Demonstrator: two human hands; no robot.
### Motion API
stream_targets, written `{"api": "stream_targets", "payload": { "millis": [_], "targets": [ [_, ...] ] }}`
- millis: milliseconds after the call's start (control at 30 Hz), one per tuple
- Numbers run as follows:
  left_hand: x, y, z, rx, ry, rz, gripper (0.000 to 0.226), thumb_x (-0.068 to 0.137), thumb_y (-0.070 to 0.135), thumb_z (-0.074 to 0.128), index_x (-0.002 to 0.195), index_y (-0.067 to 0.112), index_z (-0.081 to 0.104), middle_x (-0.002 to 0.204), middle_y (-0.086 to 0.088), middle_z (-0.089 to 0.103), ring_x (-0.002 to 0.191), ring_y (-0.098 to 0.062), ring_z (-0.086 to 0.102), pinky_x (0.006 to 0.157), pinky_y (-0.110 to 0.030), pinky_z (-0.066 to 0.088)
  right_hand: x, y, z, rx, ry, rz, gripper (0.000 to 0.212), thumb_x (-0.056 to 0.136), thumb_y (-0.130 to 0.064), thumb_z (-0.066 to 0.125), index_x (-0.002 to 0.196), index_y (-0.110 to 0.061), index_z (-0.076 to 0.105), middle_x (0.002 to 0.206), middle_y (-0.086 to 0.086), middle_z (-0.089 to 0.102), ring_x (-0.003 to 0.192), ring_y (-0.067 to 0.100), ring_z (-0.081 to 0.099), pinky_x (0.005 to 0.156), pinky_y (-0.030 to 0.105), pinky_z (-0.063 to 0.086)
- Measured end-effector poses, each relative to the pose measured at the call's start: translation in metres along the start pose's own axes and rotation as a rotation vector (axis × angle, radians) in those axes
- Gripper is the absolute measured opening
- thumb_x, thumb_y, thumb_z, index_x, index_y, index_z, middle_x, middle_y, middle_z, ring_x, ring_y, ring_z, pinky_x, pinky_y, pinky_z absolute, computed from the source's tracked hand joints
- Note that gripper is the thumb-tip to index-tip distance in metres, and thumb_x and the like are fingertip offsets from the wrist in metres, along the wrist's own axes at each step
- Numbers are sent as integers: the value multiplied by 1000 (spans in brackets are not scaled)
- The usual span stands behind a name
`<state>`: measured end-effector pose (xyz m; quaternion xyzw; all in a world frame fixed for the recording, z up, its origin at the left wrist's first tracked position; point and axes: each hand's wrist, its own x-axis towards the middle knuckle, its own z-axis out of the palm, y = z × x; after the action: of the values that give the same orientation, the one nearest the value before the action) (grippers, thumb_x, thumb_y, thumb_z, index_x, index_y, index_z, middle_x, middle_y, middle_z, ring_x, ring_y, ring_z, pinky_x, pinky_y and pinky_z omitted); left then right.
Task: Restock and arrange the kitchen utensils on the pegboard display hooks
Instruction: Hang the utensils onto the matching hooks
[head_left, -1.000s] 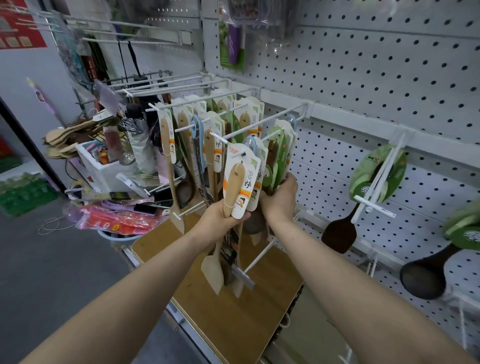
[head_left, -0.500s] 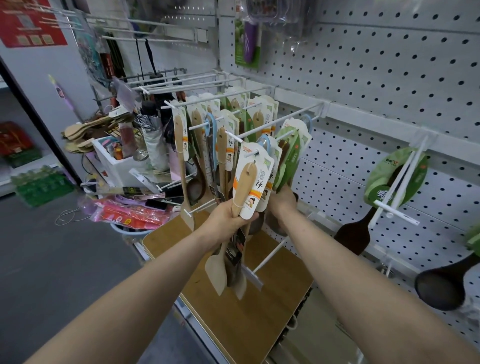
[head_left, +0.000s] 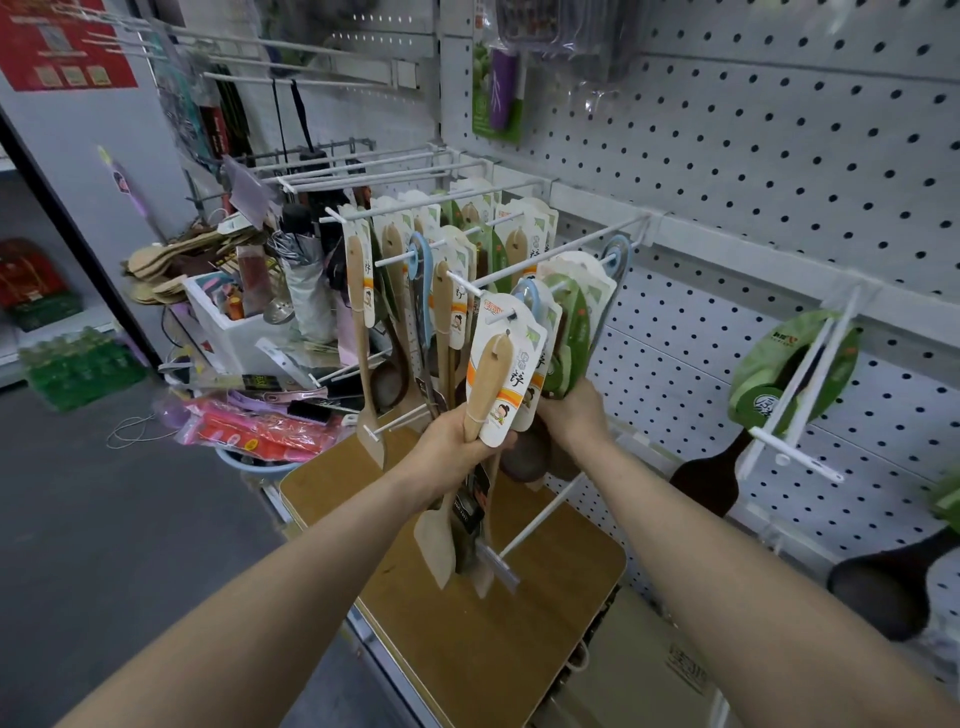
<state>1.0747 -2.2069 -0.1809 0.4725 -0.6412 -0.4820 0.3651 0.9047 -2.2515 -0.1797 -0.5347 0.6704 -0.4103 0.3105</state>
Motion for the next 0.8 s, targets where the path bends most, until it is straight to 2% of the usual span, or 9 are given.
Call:
{"api": "stream_targets", "payload": {
  "millis": [167, 300, 367, 467, 533, 633, 667, 800],
  "targets": [
    [-3, 0, -1, 34, -12, 25, 13, 89, 23, 67, 102, 23, 65, 98, 6, 70, 93, -3, 63, 84, -20, 49, -16, -1, 1, -97, -51, -81, 37, 84, -33, 74, 114, -11, 67, 113, 8, 70, 106, 24, 63, 76, 25, 44],
    [-7, -3, -5, 44, -30, 32, 15, 89, 22, 67, 102, 17, 69, 103, 1, 71, 101, -14, 64, 94, -34, 50, -31, -1, 7, -191, -65, -97, 30, 83, -30, 75, 109, -16, 68, 108, 5, 71, 101, 20, 64, 73, 26, 45],
    [-12, -2, -8, 27, -30, 38, 13, 88, 19, 68, 101, 17, 69, 101, 4, 70, 100, -13, 64, 94, -35, 51, -41, -4, 10, -213, -64, -110, 32, 81, -26, 77, 110, -15, 68, 109, 4, 70, 99, 17, 63, 73, 24, 45],
    [-22, -1, -15, -34, -40, 51, 10, 89, 10, 65, 98, 14, 67, 101, 0, 70, 102, -19, 65, 94, -35, 52, -51, -6, 15, -223, -50, -145, 37, 78, -31, 80, 109, -14, 68, 107, 5, 71, 101, 20, 65, 74, 24, 46],
    [-29, -2, -22, -47, -52, 58, 10, 91, 7, 63, 91, 16, 65, 96, 1, 71, 99, -17, 66, 91, -32, 52, -58, -9, 17, -243, -44, -175, 37, 76, -34, 81, 105, -14, 69, 103, 4, 72, 97, 20, 65, 71, 24, 44],
    [-44, -3, -34, 28, -39, 91, 21, 93, 11, 61, 78, 26, 62, 72, 19, 68, 74, 6, 61, 72, -17, 47, -69, -14, 25, -230, -32, -225, 33, 76, -35, 82, 96, -14, 70, 96, 5, 73, 91, 20, 67, 69, 28, 48],
    [-50, -3, -39, 39, -25, 96, 22, 93, 11, 61, 77, 26, 62, 69, 20, 67, 70, 7, 60, 67, -14, 46, -76, -18, 28, -204, -19, -227, 32, 76, -35, 82, 97, -14, 70, 96, 4, 73, 90, 18, 66, 71, 28, 49],
    [-70, -6, -62, -48, 47, 69, 14, 96, 13, 56, 83, 14, 60, 73, 3, 68, 69, -5, 66, 68, -23, 54, -95, -28, 43, -101, 17, -208, 38, 76, -36, 84, 105, -14, 72, 96, -4, 72, 89, 9, 66, 69, 15, 51]
  ]
}}
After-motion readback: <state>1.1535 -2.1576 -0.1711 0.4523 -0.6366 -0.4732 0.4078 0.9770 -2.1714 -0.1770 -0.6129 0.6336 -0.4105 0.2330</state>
